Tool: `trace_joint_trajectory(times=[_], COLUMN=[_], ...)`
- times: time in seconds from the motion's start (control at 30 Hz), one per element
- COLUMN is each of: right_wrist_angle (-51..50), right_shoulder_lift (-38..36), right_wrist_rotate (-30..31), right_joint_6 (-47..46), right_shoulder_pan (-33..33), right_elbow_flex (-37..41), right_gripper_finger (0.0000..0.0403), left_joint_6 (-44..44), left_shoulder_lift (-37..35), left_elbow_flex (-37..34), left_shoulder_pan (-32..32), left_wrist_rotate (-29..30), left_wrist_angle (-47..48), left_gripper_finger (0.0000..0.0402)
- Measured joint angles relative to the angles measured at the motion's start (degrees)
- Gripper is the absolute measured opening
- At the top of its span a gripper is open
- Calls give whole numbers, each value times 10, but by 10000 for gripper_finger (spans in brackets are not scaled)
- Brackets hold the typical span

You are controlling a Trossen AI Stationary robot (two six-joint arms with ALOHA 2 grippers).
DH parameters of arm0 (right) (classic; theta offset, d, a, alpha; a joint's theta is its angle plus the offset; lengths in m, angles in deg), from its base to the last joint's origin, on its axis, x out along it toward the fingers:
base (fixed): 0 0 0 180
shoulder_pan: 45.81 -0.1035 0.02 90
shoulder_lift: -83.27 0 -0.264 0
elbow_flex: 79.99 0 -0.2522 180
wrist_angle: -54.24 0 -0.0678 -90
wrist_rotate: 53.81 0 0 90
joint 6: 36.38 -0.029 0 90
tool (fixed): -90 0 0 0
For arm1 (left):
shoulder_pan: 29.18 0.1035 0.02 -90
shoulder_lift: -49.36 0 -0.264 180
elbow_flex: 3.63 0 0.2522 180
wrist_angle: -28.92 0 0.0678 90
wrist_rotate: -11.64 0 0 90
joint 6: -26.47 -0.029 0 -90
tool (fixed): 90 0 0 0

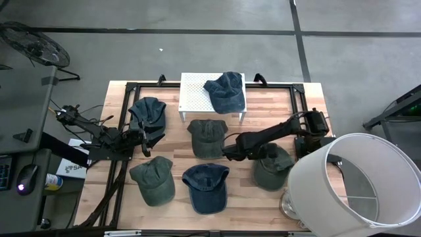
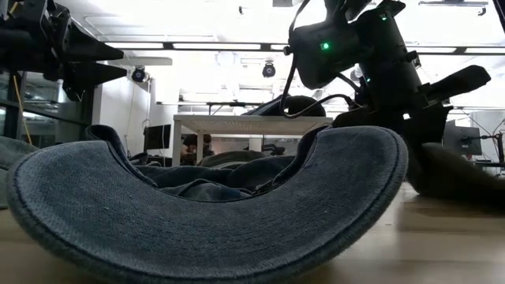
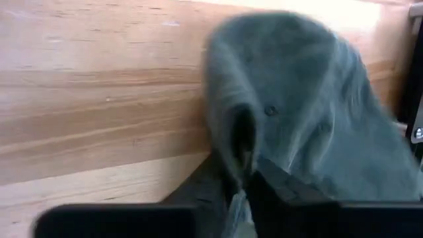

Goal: Pick & Place hat
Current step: Put the bottom right gray cap on the shelf

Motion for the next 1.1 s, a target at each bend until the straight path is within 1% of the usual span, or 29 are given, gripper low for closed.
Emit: trace_joint_trajectory(times=[0.07, 0.17, 0.27, 0.5, 0.6, 0.83, 1.03, 1.1], right_wrist_angle=[1, 6, 21, 125, 146, 148, 207, 235], right_shoulder_lift=[0, 0, -5, -60, -90, -177, -250, -268], right_wrist_rotate=[3, -5, -12, 2, 35, 127, 223, 238], right_joint_6=[11, 26, 56, 104, 106, 117, 181, 221], right_shoulder_pan=[-3, -4, -6, -23, -36, -63, -72, -72], right_elbow_flex=[0, 0, 0, -2, -2, -3, -3, -3], right_gripper_finger=[14, 18, 11, 11, 11, 11, 10, 10], left_joint_6=[0, 0, 0, 0, 0, 0, 0, 0], left_shoulder_lift=[0, 0, 0, 0, 0, 0, 0, 0], left_elbow_flex=[0, 0, 0, 0, 0, 0, 0, 0], left_shoulder_pan=[0, 0, 0, 0, 0, 0, 0, 0], left_wrist_rotate=[0, 0, 0, 0, 0, 0, 0, 0], left_wrist_angle=[0, 0, 0, 0, 0, 0, 0, 0], left_gripper_finger=[214, 214, 214, 214, 214, 214, 214, 214])
